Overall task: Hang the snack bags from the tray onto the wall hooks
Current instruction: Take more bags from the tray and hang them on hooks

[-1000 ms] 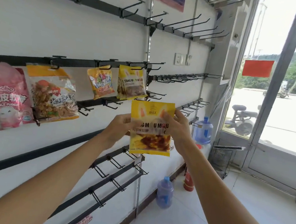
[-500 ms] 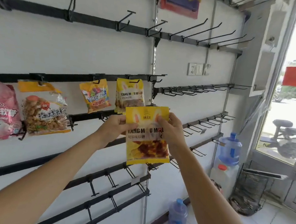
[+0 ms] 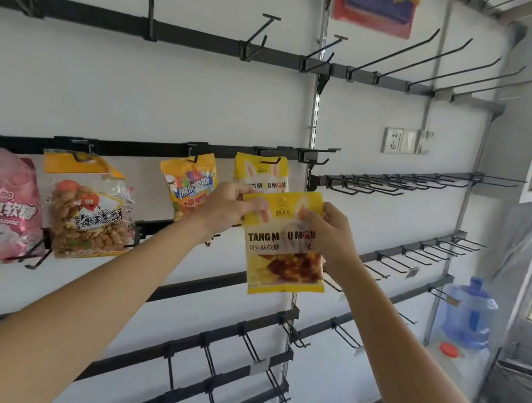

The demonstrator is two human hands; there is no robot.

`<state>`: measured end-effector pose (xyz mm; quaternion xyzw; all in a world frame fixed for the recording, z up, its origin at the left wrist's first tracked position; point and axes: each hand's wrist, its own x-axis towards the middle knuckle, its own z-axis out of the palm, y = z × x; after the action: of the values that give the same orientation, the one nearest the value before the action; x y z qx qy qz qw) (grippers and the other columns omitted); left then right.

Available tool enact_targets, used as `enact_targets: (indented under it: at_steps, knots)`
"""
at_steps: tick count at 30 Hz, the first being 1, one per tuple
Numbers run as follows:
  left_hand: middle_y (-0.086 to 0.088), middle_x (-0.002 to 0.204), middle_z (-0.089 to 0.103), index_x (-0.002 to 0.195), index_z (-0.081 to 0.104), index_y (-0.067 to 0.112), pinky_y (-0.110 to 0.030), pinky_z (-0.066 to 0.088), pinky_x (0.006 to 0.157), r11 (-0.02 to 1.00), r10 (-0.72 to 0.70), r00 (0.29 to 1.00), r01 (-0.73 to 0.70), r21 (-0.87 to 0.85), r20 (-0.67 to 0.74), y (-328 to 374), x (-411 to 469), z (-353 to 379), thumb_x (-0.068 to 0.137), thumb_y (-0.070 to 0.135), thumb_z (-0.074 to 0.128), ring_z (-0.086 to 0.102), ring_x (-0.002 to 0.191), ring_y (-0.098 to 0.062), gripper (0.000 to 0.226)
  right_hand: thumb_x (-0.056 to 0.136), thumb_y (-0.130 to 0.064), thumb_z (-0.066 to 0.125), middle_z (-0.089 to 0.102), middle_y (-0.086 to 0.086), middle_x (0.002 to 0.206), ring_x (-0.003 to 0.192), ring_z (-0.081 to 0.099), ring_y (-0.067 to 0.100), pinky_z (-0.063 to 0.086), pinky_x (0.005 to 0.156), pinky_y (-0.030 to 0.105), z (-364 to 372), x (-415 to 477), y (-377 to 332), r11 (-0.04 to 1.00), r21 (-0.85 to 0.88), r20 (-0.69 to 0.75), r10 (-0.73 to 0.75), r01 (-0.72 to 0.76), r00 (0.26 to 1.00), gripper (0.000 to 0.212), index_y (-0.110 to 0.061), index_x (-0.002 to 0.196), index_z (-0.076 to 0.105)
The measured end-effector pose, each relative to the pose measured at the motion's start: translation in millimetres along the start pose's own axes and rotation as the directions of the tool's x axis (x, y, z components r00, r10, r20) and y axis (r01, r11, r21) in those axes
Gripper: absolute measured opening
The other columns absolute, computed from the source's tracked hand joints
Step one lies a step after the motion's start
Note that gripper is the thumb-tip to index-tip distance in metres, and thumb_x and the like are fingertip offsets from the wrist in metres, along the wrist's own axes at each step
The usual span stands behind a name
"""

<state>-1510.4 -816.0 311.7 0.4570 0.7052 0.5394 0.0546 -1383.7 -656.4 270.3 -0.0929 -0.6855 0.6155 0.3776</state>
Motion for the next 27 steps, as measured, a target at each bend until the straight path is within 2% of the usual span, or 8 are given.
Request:
enact_targets:
  at_steps: [4,8,13,16,19,22,24,27]
  knots:
    - [-0.008,0.083,0.076,0.091,0.071,0.005,-0.065,0.052,0.079,0.992,0.129,0.99,-0.13,-0.007,-0.064,-3,31,-5,0.093,0.023,0.067,0.065,0.089,-0.049,0.018,0.088,-0.014,0.072,0.073,0.003,0.083,0.071,0.072,0.015,0.055,0.058,0.025,5,38,-6,0.998,0.013,0.028,-0.054,0.053,0.998,0.012,-0.011,0.095,0.063]
    - [-0.005,0.075,0.073,0.077,0.069,0.014,-0.063,0.052,0.067,0.965,0.261,0.957,-0.259,0.027,-0.128,-14,62,-7,0.089,0.029,0.066,0.062,0.076,-0.051,0.02,0.087,-0.019,0.074,0.07,0.018,0.089,0.08,0.07,0.032,0.059,0.078,0.05,12,67,-4,0.996,0.082,0.064,-0.046,0.04,0.997,0.017,-0.007,0.082,0.064]
    - [0.006,0.078,0.072,0.082,0.069,0.019,-0.041,0.049,0.06,0.901,0.415,0.862,-0.347,0.26,-0.291,-27,90,0,0.092,0.025,0.064,0.059,0.064,-0.024,0.013,0.088,-0.03,0.073,0.072,0.022,0.097,0.092,0.071,0.04,0.056,0.089,0.058,19,102,-4,0.998,0.009,-0.007,-0.061,0.061,0.998,0.02,-0.012,0.084,0.067]
    - [0.009,0.107,0.066,0.112,0.067,0.021,-0.028,0.044,0.084,0.804,0.528,0.77,-0.317,0.504,-0.359,-37,101,-4,0.091,0.022,0.063,0.056,0.092,-0.008,0.021,0.091,-0.03,0.07,0.075,0.016,0.093,0.086,0.074,0.031,0.059,0.085,0.05,21,120,-7,0.997,0.002,-0.006,-0.073,0.073,0.997,0.03,-0.001,0.098,0.068]
    - [-0.001,0.134,0.058,0.128,0.062,0.013,-0.034,0.031,0.111,0.519,0.706,0.679,-0.3,0.801,-0.203,-48,105,-9,0.09,0.018,0.056,0.046,0.128,-0.02,0.039,0.093,-0.026,0.068,0.073,0.006,0.081,0.073,0.071,0.019,0.06,0.076,0.04,20,137,-3,0.996,-0.009,0.029,-0.084,0.084,0.996,0.027,0.0,0.095,0.069]
    - [-0.004,0.15,0.047,0.135,0.058,0.009,-0.04,0.022,0.12,0.278,0.714,0.697,-0.367,0.888,0.064,-55,105,-12,0.091,0.021,0.047,0.035,0.142,-0.023,0.046,0.093,-0.021,0.067,0.067,-0.003,0.066,0.059,0.065,0.009,0.054,0.058,0.023,23,149,-1,0.995,0.005,0.052,-0.1,0.1,0.994,0.021,-0.008,0.076,0.066]
    - [-0.004,0.154,0.041,0.14,0.053,0.009,-0.043,0.022,0.121,0.186,0.651,0.737,-0.385,0.904,0.18,-59,106,-12,0.092,0.021,0.044,0.031,0.146,-0.023,0.05,0.093,-0.019,0.067,0.063,-0.002,0.065,0.059,0.061,0.01,0.05,0.057,0.021,26,155,2,0.993,0.015,0.07,-0.114,0.114,0.991,0.024,-0.013,0.07,0.062]
    - [-0.004,0.157,0.037,0.144,0.048,0.008,-0.045,0.022,0.121,0.169,0.598,0.78,-0.349,0.922,0.186,-61,106,-12,0.092,0.022,0.043,0.028,0.148,-0.022,0.054,0.092,-0.018,0.068,0.062,-0.001,0.066,0.06,0.059,0.011,0.05,0.059,0.021,32,162,4,0.993,0.061,0.09,-0.108,0.102,0.99,0.03,-0.017,0.064,0.059]
